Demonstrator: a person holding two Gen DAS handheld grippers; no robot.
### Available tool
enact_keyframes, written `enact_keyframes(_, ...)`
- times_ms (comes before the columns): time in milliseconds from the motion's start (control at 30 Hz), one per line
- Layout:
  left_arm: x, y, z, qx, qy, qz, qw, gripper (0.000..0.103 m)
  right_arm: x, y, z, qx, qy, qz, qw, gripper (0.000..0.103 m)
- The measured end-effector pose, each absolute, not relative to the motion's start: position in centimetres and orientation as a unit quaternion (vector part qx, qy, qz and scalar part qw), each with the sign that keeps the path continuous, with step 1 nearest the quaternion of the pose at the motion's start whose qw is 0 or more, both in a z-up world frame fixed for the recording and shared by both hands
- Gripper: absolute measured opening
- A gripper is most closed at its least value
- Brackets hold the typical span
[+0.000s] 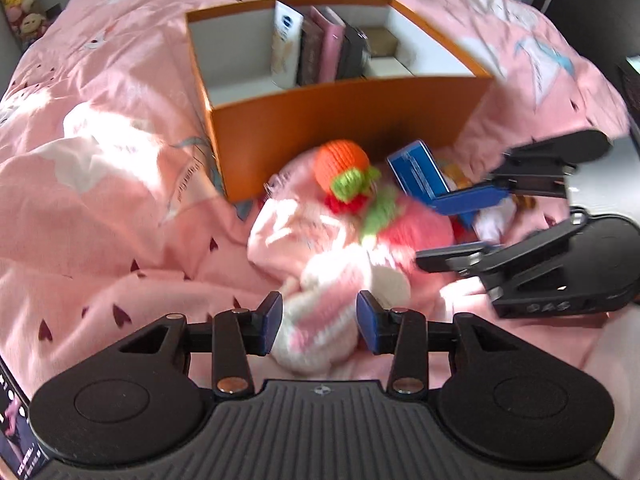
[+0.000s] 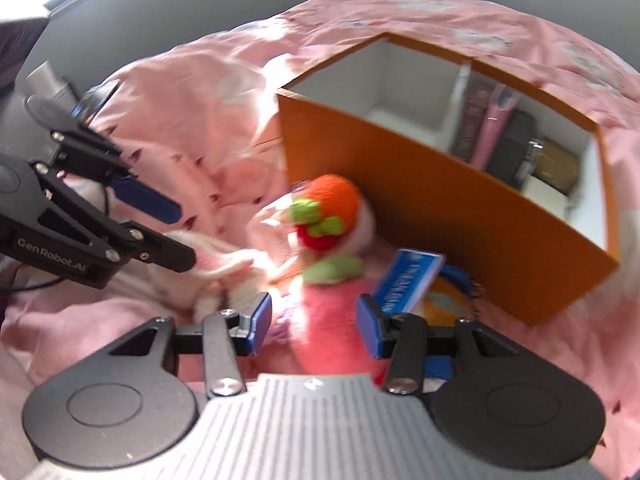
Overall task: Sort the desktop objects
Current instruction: 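Grasp the white crocheted bunny with the left tool while the right tool reaches toward the plush dog, then lift the bunny with the left tool while the right tool grasps and lifts the plush dog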
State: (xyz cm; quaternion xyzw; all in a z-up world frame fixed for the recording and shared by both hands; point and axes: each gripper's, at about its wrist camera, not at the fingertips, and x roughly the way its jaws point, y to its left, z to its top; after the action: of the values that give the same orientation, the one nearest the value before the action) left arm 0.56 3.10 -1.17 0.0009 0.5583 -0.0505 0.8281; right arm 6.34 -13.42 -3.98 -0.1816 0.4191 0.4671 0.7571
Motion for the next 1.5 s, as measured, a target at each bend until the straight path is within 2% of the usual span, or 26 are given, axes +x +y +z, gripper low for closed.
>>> enact_keyframes(200,0.4,2.6,-1.5,0.008,0.557,-0.048,0.829,0.048,4.7,-10.6,-5.1,-0.220,0.413,0.510,0.721,0.046)
enact_keyframes(300,0.4,2.8,-1.4,-0.001,0.553,-0.047,0.832,0.048,4.7,-10.0,-5.9,-0.220,0.426,0.512,0.713,0.033)
enact_keyframes(467,0.5,3.1,-1.0,-0.014,0.535,-0.040,0.844,0.048,5.1,-10.2,-6.0,-0.197,0.433,0.507,0.718,0.023)
enact_keyframes(667,0.3,3.8,0.8,-0.041,0.508,-0.044,0.859,0.048,7.5,-11.2,-5.8,-0.126,0.455,0.459,0.753,0.020)
enact_keyframes(800,0.1,3.1,0.7,-0.037,0.515,-0.079,0.853,0.042,9.4,-12.2,-5.5,-0.083,0.467,0.420,0.774,0.019)
enact_keyframes(1100,1.5,3.2,-4.4,-0.059,0.577,-0.035,0.814,0.039,9.9,-12.7,-6.0,-0.071,0.479,0.407,0.775,0.018)
enact_keyframes(1300,1.9,3.9,-4.5,-0.076,0.551,-0.019,0.831,0.030,10.1,-12.2,-6.8,-0.066,0.499,0.401,0.766,0.018)
enact_keyframes(1500,2.1,4.8,-4.0,-0.078,0.531,0.015,0.844,0.028,10.0,-11.5,-6.9,-0.044,0.510,0.414,0.753,0.018)
